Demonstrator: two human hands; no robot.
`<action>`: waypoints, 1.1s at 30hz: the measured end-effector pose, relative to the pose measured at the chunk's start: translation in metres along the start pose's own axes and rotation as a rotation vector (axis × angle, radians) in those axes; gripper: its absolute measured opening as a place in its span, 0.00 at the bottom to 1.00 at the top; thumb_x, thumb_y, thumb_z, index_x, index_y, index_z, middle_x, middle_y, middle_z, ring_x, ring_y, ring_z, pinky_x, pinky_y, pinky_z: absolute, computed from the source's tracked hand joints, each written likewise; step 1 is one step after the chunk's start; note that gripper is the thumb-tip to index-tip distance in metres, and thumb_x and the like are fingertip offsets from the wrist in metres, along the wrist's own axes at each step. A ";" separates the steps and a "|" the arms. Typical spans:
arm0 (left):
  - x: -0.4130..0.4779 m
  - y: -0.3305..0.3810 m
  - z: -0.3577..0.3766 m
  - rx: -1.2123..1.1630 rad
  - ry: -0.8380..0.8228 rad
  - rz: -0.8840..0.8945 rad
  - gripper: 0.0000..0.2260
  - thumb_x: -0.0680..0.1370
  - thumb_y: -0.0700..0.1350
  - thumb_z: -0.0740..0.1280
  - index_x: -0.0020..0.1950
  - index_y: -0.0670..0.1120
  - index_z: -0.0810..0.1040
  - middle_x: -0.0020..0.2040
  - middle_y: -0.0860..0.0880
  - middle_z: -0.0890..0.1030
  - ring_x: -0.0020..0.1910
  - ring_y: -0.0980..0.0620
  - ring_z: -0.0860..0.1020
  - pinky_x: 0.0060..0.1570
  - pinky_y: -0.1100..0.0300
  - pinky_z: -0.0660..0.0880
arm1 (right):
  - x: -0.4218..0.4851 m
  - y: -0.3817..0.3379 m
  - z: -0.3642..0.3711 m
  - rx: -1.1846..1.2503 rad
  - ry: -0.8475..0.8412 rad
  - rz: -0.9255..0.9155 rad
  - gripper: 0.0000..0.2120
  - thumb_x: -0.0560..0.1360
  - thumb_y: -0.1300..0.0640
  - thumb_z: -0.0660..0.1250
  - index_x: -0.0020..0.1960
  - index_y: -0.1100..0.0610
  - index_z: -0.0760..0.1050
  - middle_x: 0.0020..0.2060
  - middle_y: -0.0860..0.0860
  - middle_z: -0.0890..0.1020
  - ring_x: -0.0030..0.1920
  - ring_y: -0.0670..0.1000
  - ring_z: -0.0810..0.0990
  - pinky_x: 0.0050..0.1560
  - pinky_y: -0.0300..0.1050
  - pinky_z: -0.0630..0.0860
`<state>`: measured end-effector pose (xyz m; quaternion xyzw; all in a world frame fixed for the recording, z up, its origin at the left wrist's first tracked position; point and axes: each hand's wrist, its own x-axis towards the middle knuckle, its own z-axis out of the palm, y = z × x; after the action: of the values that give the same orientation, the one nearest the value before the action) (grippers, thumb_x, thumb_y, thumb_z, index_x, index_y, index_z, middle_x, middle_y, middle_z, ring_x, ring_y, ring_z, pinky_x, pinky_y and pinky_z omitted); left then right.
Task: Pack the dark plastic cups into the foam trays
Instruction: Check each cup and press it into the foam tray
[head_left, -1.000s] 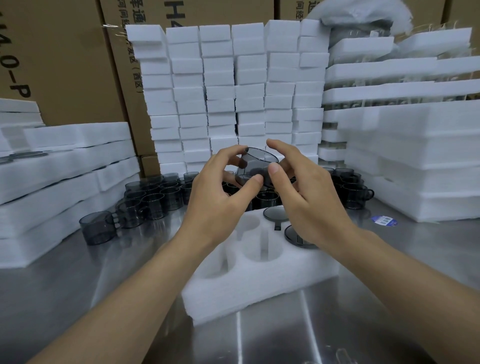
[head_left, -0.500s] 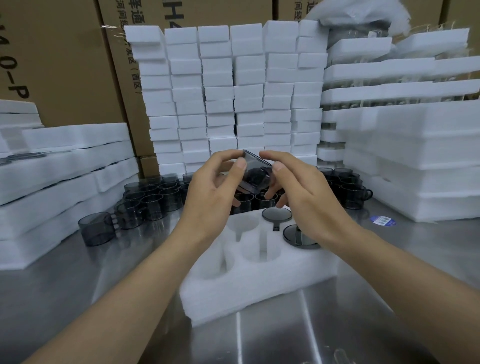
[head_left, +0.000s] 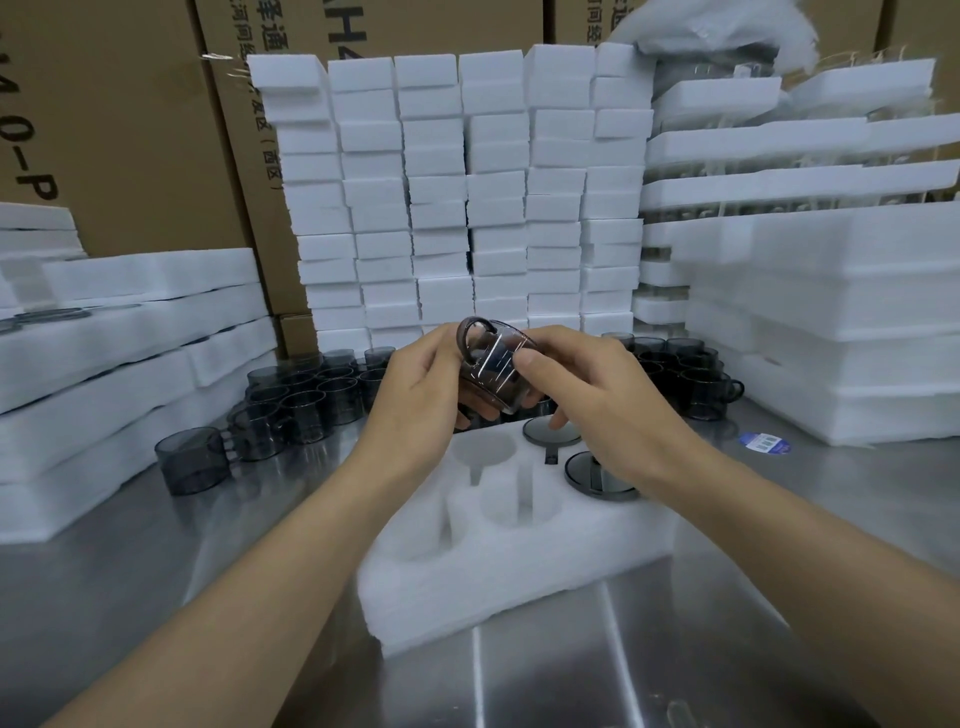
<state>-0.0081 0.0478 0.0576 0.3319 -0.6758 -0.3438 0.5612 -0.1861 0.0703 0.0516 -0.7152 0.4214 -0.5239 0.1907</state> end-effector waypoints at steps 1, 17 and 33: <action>0.000 0.000 0.000 -0.005 0.000 -0.005 0.17 0.89 0.50 0.59 0.49 0.50 0.85 0.39 0.48 0.87 0.33 0.55 0.83 0.31 0.68 0.75 | 0.000 0.000 0.000 0.009 0.009 0.009 0.16 0.79 0.40 0.64 0.58 0.46 0.84 0.48 0.51 0.87 0.51 0.52 0.84 0.53 0.56 0.81; 0.003 -0.004 -0.002 0.019 -0.123 -0.077 0.15 0.86 0.54 0.65 0.54 0.46 0.86 0.43 0.54 0.87 0.45 0.56 0.85 0.47 0.54 0.78 | 0.004 0.006 0.000 0.007 0.058 0.071 0.10 0.81 0.40 0.70 0.57 0.44 0.81 0.49 0.49 0.85 0.47 0.51 0.84 0.45 0.45 0.79; 0.002 -0.009 -0.002 0.377 -0.094 0.008 0.28 0.85 0.68 0.57 0.43 0.50 0.85 0.41 0.56 0.87 0.45 0.54 0.86 0.46 0.56 0.75 | 0.003 0.007 -0.002 -0.016 0.067 0.096 0.14 0.80 0.36 0.66 0.52 0.44 0.84 0.44 0.42 0.86 0.46 0.43 0.84 0.47 0.43 0.76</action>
<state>-0.0061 0.0408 0.0510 0.4120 -0.7551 -0.2239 0.4582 -0.1907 0.0641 0.0497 -0.6776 0.4657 -0.5345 0.1956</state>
